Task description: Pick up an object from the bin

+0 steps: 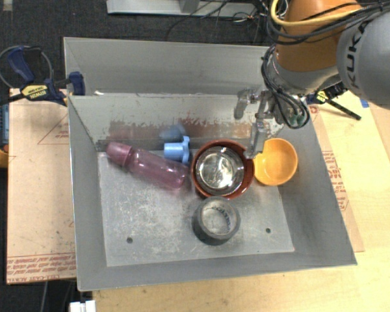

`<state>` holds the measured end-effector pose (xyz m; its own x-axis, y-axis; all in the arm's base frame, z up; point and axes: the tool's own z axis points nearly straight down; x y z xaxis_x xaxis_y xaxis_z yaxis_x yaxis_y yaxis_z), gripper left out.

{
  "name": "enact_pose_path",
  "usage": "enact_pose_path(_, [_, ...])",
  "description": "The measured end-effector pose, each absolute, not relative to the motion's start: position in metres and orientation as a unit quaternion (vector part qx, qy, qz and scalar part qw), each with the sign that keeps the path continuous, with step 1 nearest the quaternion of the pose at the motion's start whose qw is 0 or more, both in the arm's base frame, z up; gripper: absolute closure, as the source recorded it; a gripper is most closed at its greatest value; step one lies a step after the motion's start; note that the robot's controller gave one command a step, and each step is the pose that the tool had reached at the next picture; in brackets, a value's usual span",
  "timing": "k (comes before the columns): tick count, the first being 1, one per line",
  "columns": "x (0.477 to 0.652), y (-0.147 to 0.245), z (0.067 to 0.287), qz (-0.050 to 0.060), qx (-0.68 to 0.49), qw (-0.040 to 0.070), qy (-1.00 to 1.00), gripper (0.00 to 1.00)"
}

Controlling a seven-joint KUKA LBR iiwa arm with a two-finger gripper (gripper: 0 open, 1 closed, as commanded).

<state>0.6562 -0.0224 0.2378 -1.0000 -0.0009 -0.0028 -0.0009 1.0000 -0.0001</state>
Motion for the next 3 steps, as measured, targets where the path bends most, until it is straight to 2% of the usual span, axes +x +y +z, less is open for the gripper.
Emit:
enact_pose_path(1, [0.656,-0.022,0.238,0.000,0.000,0.002,1.000,0.00])
enact_pose_path(2, [0.619,-0.015,0.127,0.000,-0.041,0.002,0.999,0.00])
enact_pose_path(3, [0.645,0.041,0.161,-0.001,-0.065,0.011,0.998,1.00])
